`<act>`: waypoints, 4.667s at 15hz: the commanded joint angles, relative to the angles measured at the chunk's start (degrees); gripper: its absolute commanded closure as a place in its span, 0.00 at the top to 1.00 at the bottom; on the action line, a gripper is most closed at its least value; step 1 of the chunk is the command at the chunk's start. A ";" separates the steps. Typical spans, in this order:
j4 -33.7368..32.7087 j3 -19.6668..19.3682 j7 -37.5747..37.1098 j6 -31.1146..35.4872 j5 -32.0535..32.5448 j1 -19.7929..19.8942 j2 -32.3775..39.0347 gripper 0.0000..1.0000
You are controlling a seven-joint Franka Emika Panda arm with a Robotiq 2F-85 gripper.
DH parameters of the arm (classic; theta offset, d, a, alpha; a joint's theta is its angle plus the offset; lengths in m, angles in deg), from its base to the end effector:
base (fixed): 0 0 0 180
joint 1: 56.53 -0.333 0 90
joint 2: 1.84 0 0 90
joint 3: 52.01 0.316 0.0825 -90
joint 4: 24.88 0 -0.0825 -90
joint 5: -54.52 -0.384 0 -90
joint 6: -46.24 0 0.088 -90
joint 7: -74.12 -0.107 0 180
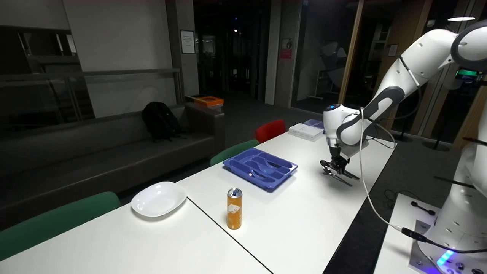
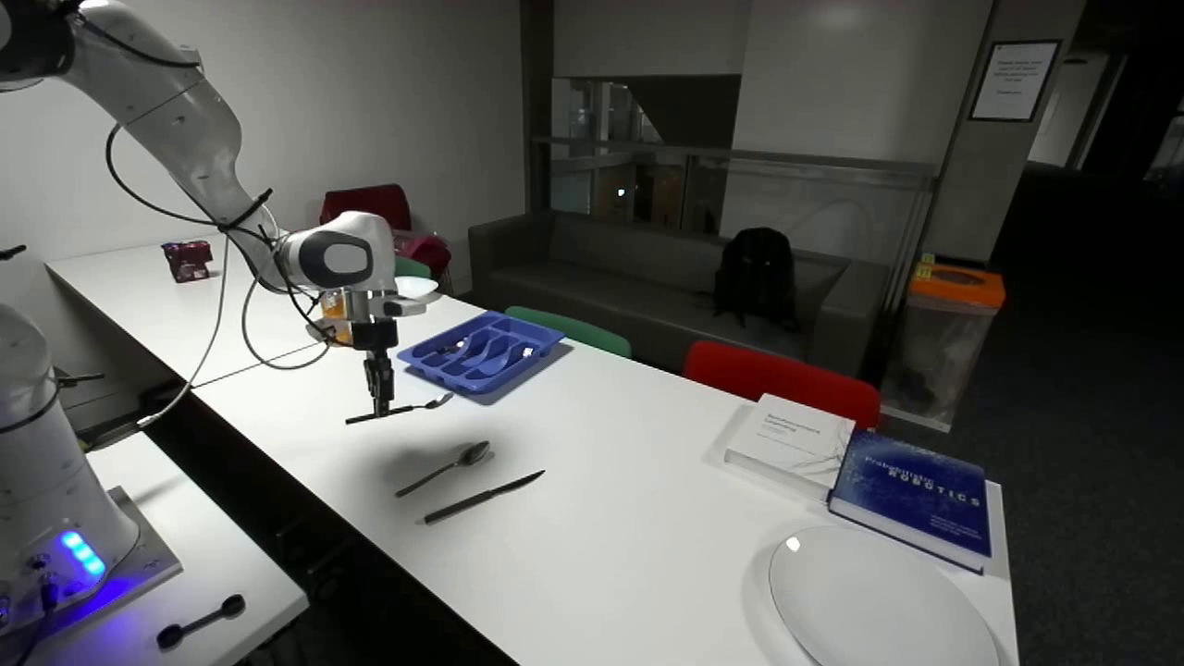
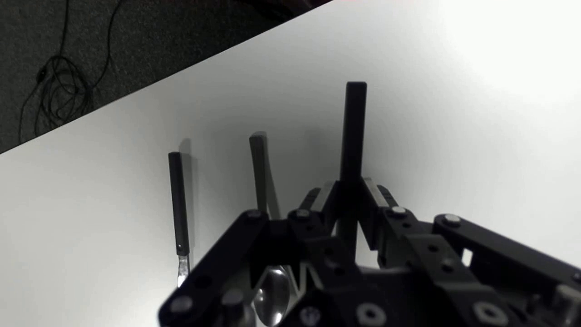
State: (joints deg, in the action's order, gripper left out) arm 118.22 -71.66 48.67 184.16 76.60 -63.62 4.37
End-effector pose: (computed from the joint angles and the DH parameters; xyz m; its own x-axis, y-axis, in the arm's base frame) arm 0.4374 -0.1029 0.2310 0.9270 -0.3587 -0.1094 -0.3124 -0.9000 0.3040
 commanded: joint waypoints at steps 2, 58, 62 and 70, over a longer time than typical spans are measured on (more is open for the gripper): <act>-0.69 6.25 -0.35 -1.81 0.38 4.75 -0.13 0.17; -56.75 19.38 32.79 -25.70 -10.83 5.96 29.78 0.04; -57.64 19.81 34.77 -22.37 -14.77 8.58 31.13 0.04; -55.47 19.59 34.40 -14.38 -19.67 11.79 31.91 0.04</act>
State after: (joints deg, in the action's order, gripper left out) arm 62.01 -52.80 82.30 167.00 58.49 -52.54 36.20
